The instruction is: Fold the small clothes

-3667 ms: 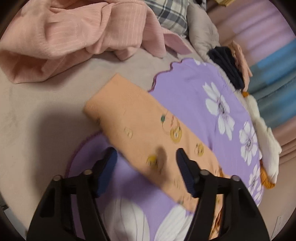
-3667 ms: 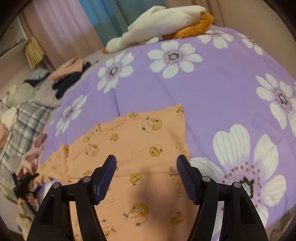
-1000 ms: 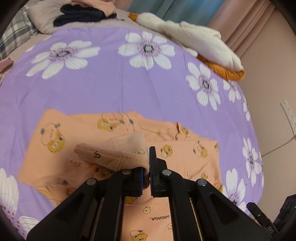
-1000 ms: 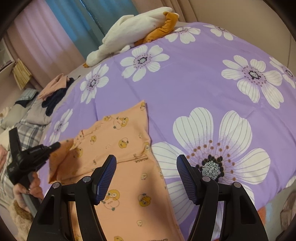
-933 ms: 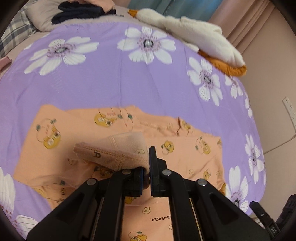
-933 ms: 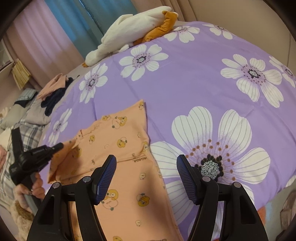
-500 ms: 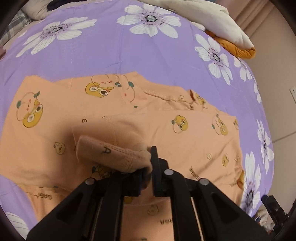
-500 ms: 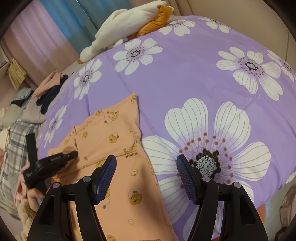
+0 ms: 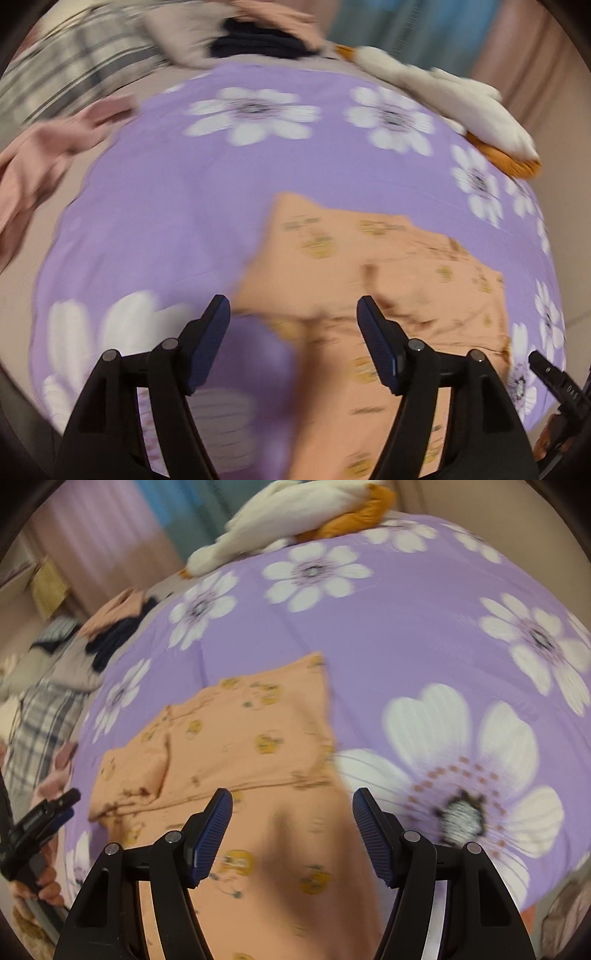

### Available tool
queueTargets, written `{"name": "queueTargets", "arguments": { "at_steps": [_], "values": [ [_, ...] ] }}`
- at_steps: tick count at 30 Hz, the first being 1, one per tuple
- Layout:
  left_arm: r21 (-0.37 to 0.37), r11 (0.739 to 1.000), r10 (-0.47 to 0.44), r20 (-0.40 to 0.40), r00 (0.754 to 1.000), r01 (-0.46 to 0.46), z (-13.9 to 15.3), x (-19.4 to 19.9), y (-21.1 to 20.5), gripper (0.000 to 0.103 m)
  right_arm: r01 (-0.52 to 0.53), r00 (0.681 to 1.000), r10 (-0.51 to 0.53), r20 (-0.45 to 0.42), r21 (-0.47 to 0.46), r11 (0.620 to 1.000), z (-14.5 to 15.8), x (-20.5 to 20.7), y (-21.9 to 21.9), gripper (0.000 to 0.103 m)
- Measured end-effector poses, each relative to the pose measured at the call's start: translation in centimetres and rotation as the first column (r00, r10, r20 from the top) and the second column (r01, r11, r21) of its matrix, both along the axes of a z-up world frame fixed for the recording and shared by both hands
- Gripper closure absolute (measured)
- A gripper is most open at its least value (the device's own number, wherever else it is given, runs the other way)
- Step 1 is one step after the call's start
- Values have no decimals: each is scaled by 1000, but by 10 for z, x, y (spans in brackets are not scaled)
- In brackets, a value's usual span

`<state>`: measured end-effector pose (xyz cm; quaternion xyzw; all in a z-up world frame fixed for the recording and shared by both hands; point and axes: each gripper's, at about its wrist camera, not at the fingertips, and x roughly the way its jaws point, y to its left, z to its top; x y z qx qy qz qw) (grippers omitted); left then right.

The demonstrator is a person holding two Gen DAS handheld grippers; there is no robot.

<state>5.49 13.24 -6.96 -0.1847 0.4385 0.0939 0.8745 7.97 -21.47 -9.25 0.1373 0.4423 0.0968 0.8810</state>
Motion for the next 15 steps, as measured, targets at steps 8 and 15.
{"name": "queueTargets", "arguments": {
  "at_steps": [8,15],
  "values": [
    [-57,986,149,-86,985,-154,-29,-54,52,32,-288,956,293,20,-125,949,10,32,116,36],
    [-78,977,188,-97,977,-196,-35,-77,66,32,-457,888,457,-50,-202,866,-11,54,205,36]
  ]
}}
